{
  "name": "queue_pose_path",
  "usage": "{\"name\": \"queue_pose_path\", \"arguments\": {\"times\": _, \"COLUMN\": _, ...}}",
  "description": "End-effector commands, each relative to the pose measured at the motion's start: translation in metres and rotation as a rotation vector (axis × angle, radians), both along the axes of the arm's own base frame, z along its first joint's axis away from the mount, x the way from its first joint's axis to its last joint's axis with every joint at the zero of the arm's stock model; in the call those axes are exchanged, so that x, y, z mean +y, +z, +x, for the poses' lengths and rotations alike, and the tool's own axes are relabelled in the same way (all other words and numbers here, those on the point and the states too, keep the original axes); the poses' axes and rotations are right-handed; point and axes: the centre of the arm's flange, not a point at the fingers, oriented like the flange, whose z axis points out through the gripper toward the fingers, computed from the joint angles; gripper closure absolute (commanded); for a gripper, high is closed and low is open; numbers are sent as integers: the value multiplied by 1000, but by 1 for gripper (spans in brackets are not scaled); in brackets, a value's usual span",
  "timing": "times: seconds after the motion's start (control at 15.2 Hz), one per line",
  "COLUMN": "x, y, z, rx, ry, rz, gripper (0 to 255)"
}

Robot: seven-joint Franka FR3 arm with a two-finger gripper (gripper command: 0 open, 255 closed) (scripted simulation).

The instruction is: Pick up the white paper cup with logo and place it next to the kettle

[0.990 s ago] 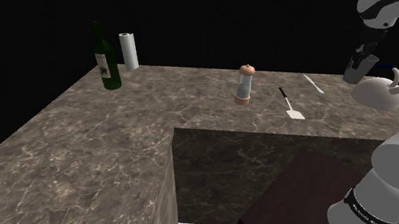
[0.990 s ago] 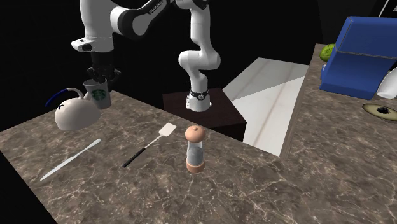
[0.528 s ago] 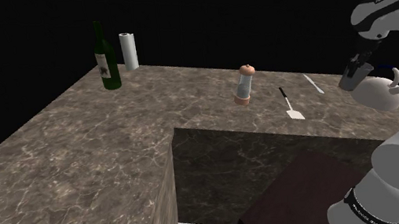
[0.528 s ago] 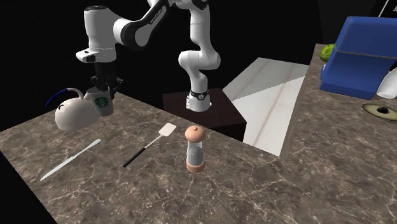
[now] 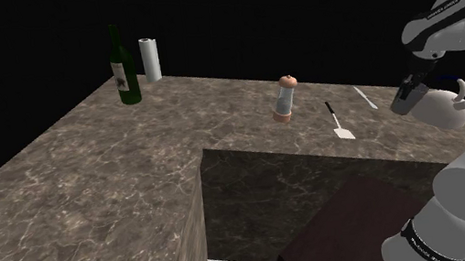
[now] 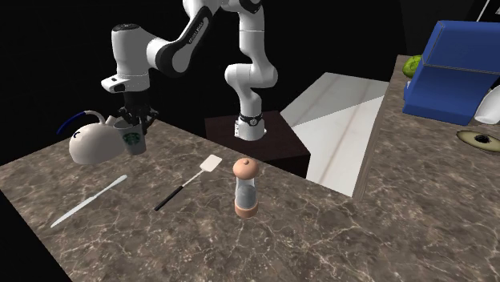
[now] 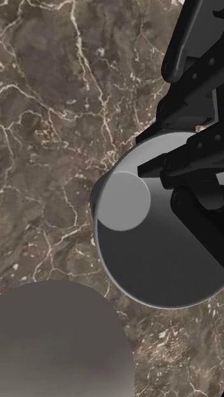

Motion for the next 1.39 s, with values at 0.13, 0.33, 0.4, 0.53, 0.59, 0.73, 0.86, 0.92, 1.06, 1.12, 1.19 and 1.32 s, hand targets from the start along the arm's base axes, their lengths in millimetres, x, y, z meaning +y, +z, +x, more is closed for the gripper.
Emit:
{"name": "queue_pose_path", "arguments": {"times": 0.13, "x": 0, "y": -21, "z": 0, "rx": -1, "ry": 0, "rz": -1, "gripper": 255}}
{"name": "queue_pose_path", "arguments": {"times": 0.33, "x": 0, "y": -34, "z": 0, "rx": -1, "ry": 0, "rz": -1, "gripper": 255}}
{"name": "queue_pose_path", "arguments": {"times": 0.4, "x": 0, "y": -34, "z": 0, "rx": -1, "ry": 0, "rz": -1, "gripper": 255}}
{"name": "queue_pose_path", "arguments": {"times": 0.53, "x": 0, "y": -34, "z": 0, "rx": -1, "ry": 0, "rz": -1, "gripper": 255}}
{"name": "queue_pose_path", "arguments": {"times": 0.59, "x": 0, "y": -34, "z": 0, "rx": -1, "ry": 0, "rz": -1, "gripper": 255}}
{"name": "queue_pose_path", "arguments": {"times": 0.73, "x": 0, "y": -34, "z": 0, "rx": -1, "ry": 0, "rz": -1, "gripper": 255}}
{"name": "queue_pose_path", "arguments": {"times": 0.86, "x": 0, "y": -34, "z": 0, "rx": -1, "ry": 0, "rz": -1, "gripper": 0}}
{"name": "queue_pose_path", "arguments": {"times": 0.92, "x": 0, "y": -34, "z": 0, "rx": -1, "ry": 0, "rz": -1, "gripper": 0}}
{"name": "queue_pose_path", "arguments": {"times": 1.06, "x": 0, "y": -34, "z": 0, "rx": -1, "ry": 0, "rz": -1, "gripper": 0}}
{"name": "queue_pose_path", "arguments": {"times": 1.12, "x": 0, "y": -34, "z": 0, "rx": -1, "ry": 0, "rz": -1, "gripper": 0}}
{"name": "queue_pose_path", "arguments": {"times": 1.19, "x": 0, "y": -34, "z": 0, "rx": -1, "ry": 0, "rz": -1, "gripper": 0}}
{"name": "queue_pose_path", "arguments": {"times": 1.32, "x": 4, "y": -8, "z": 0, "rx": -1, "ry": 0, "rz": -1, "gripper": 0}}
